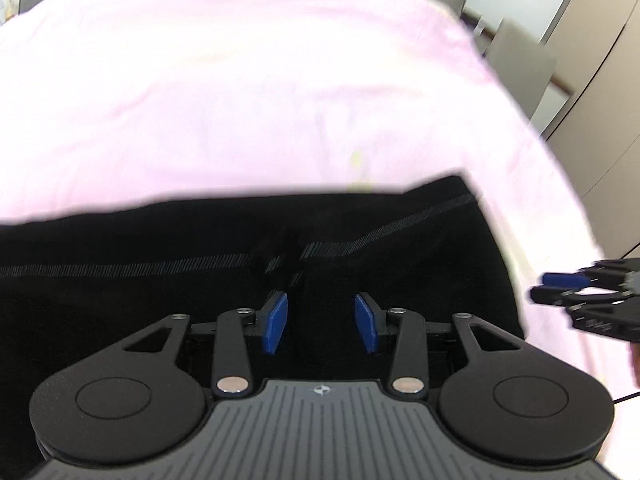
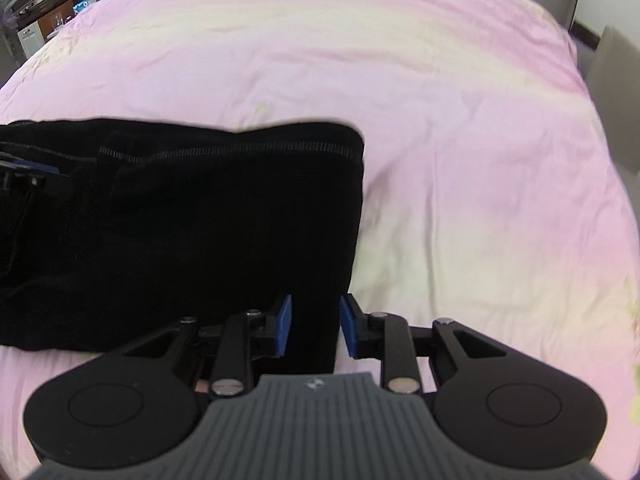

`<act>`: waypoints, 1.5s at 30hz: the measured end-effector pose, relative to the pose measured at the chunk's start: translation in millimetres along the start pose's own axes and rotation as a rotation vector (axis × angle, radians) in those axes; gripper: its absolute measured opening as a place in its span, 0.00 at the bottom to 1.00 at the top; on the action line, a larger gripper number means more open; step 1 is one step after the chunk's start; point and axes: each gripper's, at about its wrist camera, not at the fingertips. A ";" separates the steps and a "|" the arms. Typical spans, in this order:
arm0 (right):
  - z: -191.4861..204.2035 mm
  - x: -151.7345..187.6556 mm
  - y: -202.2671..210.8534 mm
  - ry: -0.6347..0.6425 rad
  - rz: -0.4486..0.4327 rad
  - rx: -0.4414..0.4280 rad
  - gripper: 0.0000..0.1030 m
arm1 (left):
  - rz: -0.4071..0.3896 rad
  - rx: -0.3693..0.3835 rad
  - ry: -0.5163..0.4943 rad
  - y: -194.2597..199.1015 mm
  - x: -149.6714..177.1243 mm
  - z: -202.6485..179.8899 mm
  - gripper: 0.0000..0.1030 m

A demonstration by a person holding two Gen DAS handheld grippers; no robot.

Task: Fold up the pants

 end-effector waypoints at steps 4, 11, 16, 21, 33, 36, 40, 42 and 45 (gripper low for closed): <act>-13.1 -27.6 -12.2 -0.021 -0.063 0.029 0.15 | -0.046 -0.034 0.006 -14.6 -17.2 -18.4 0.30; -31.3 -52.5 -60.1 -0.080 -0.055 0.015 0.04 | -0.008 -0.152 -0.022 -64.2 -14.7 -9.9 0.16; -33.2 -39.2 -102.9 -0.102 -0.001 -0.002 0.04 | 0.033 -0.105 0.021 -82.3 -7.7 1.7 0.23; -26.1 -41.0 -104.0 -0.066 0.006 0.036 0.04 | 0.006 -0.138 -0.009 -78.0 -5.4 -9.0 0.23; 55.0 -41.8 -38.9 0.061 0.019 -0.014 0.23 | -0.021 -0.161 0.011 24.1 15.7 26.5 0.33; 96.0 -36.9 -28.5 0.138 0.041 -0.062 0.28 | 0.002 -0.153 -0.019 55.6 24.1 57.9 0.39; 148.5 -33.7 -20.8 0.220 0.063 -0.123 0.33 | 0.039 -0.188 0.008 90.3 34.2 117.4 0.43; 174.2 -32.4 -20.3 0.258 0.077 -0.142 0.35 | 0.055 -0.225 0.036 102.8 40.0 149.2 0.45; 207.4 -32.8 -22.9 0.316 0.084 -0.153 0.39 | 0.081 -0.246 0.181 114.2 55.2 201.6 0.48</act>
Point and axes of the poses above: each gripper's, at about its wrist camera, not at the fingertips, and y roughly against the way its jaws point, z to its left, x to its underside, and after that the axes turned 12 degrees about -x, right-handed
